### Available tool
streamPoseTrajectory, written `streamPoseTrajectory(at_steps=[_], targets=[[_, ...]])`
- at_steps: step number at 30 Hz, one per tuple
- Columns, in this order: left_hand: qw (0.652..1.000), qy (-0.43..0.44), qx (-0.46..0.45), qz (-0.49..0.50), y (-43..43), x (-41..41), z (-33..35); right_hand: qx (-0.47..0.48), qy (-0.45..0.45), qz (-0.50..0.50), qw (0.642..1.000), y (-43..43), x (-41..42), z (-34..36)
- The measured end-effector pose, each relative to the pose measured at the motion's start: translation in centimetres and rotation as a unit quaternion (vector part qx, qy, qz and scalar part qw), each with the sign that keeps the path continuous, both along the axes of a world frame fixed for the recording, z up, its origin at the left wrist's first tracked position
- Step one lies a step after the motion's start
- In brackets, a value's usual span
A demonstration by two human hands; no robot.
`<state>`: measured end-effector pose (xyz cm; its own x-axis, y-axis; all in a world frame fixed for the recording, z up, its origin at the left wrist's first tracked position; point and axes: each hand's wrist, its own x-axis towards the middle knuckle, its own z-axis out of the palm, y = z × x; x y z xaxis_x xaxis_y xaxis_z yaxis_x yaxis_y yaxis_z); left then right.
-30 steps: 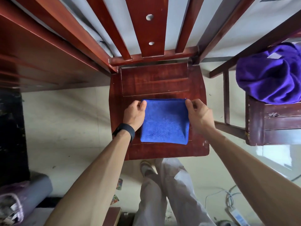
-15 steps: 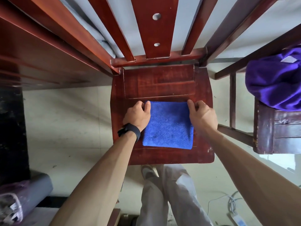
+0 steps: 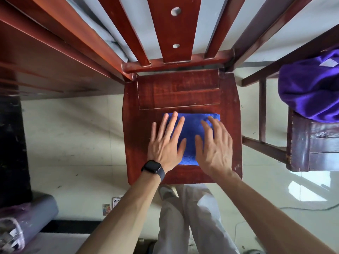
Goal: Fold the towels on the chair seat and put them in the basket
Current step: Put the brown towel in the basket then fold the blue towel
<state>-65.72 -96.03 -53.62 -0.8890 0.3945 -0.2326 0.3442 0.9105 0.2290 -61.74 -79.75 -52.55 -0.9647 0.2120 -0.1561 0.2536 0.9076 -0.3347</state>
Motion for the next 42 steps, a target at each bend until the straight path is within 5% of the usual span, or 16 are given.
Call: streamPoseTrajectory(at_steps=[4, 11, 15, 18, 23, 31, 37, 42], targets=[[1.0, -0.017, -0.023, 0.01, -0.9, 0.7, -1.7, 0.029, -0.087, 0.053, 0.994, 0.8, 0.8, -2.3], [1.0, -0.015, -0.019, 0.018, -1.6, 0.9, -2.8, 0.03, -0.074, 0.017, 0.997, 1.0, 1.5, -3.7], [0.994, -0.019, -0.016, 0.109, -1.2, 1.5, -1.4, -0.002, -0.087, -0.045, 0.995, 0.9, 1.3, -2.3], [0.962, -0.002, 0.11, 0.249, -1.3, 1.6, 0.2, -0.075, -0.044, -0.133, 0.987, 1.5, 1.5, -0.4], [0.814, -0.183, 0.211, 0.509, -1.0, -0.6, 1.4, -0.308, -0.147, -0.367, 0.866, 2.8, 0.7, 1.6], [0.791, -0.306, 0.207, 0.487, -1.5, -3.2, 2.2, -0.367, -0.26, -0.356, 0.819, 4.3, -1.5, 1.0], [0.773, -0.353, 0.262, 0.458, -2.2, -3.4, 3.1, -0.417, -0.237, -0.329, 0.813, 5.4, -0.9, 1.9], [0.722, -0.413, 0.341, 0.439, -3.4, -3.0, 5.3, -0.54, -0.267, -0.31, 0.735, 7.2, 0.4, 5.1]])
